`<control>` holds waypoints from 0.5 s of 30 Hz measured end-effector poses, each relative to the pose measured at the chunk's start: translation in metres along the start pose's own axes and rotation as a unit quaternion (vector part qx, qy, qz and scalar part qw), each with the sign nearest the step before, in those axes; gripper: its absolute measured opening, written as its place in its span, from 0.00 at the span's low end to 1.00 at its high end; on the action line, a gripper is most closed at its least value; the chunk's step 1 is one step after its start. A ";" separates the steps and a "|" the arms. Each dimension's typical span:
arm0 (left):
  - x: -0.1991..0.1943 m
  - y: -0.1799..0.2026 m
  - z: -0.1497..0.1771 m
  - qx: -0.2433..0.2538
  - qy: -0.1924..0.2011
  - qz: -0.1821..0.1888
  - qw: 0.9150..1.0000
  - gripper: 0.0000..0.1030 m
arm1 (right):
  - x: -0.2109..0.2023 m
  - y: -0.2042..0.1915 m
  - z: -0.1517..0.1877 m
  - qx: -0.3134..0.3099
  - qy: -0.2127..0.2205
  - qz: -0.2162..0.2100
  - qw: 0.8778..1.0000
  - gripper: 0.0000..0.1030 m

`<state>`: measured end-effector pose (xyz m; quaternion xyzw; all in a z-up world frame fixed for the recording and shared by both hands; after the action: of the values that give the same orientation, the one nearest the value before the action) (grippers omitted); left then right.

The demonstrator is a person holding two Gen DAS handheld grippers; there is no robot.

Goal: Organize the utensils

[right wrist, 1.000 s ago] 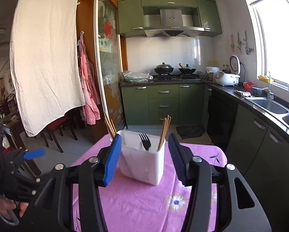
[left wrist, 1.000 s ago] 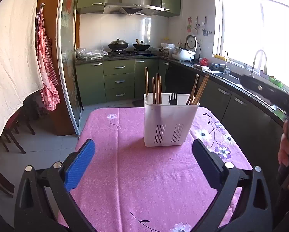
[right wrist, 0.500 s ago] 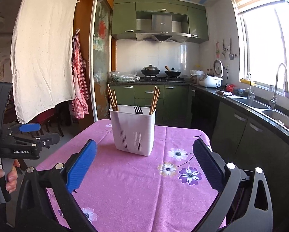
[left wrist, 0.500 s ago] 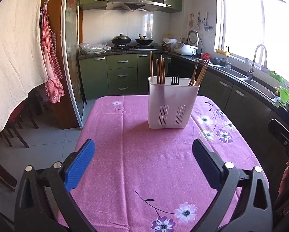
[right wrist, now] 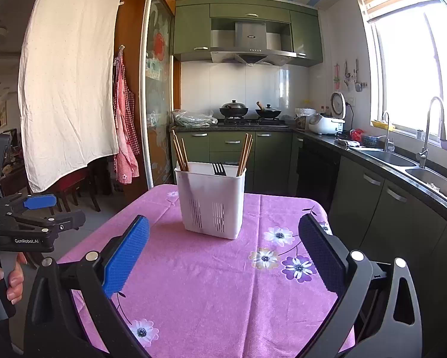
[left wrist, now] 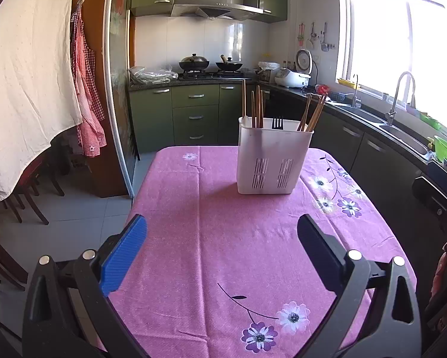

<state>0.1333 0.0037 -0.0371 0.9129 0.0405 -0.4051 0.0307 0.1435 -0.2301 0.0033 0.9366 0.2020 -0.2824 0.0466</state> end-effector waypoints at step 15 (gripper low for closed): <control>0.000 0.003 -0.001 0.004 -0.002 -0.001 1.000 0.93 | 0.001 0.002 0.000 0.005 -0.005 -0.008 1.000 0.96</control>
<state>0.1342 0.0006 -0.0365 0.9121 0.0400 -0.4071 0.0269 0.1449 -0.2315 0.0023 0.9338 0.2076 -0.2885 0.0404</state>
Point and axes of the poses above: each gripper's, at about its wrist camera, not at the fingertips, and x roughly the way its jaws point, y to its right, z to its underside, the point moved 10 cm from there along x, roughly the way its jaws point, and after that the axes turned 15 degrees about -y, right-handed, at the moved point
